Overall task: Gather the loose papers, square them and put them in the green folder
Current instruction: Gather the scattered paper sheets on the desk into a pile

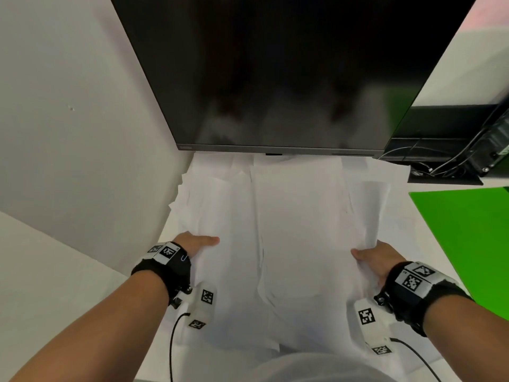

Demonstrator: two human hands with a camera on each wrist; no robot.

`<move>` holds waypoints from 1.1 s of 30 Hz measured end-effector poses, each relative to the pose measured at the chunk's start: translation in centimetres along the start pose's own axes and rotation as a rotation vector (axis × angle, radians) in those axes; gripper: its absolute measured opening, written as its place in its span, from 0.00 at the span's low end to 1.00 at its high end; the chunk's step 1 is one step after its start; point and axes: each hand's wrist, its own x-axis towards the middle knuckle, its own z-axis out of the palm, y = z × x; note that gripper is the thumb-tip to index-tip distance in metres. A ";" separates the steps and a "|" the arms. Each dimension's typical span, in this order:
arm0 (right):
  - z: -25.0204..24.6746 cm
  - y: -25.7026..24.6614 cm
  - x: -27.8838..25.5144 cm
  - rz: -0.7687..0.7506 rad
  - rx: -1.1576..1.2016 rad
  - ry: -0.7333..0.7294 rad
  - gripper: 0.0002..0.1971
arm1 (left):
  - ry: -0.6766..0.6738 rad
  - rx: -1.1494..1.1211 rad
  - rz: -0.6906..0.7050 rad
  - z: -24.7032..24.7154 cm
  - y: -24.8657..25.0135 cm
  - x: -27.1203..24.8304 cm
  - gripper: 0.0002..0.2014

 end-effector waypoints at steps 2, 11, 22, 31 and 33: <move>0.2 -0.6 -0.8 -0.023 0.014 -0.012 0.14 | -0.031 0.112 0.029 0.2 -0.1 -0.3 0.49; -4.7 -1.1 -2.6 0.072 0.323 -0.127 0.19 | 0.165 0.213 0.069 -1.8 -0.7 0.0 0.28; -0.2 -4.0 -4.0 -0.090 0.155 -0.177 0.31 | 0.123 0.136 0.087 -1.3 -0.2 -1.2 0.29; 6.5 -5.3 -7.6 -0.267 -0.323 -0.395 0.14 | -0.016 0.077 0.031 1.2 -2.6 0.4 0.57; 5.0 -4.9 -6.8 -0.266 -0.270 -0.316 0.11 | -0.002 0.156 0.004 1.4 -2.1 -1.2 0.48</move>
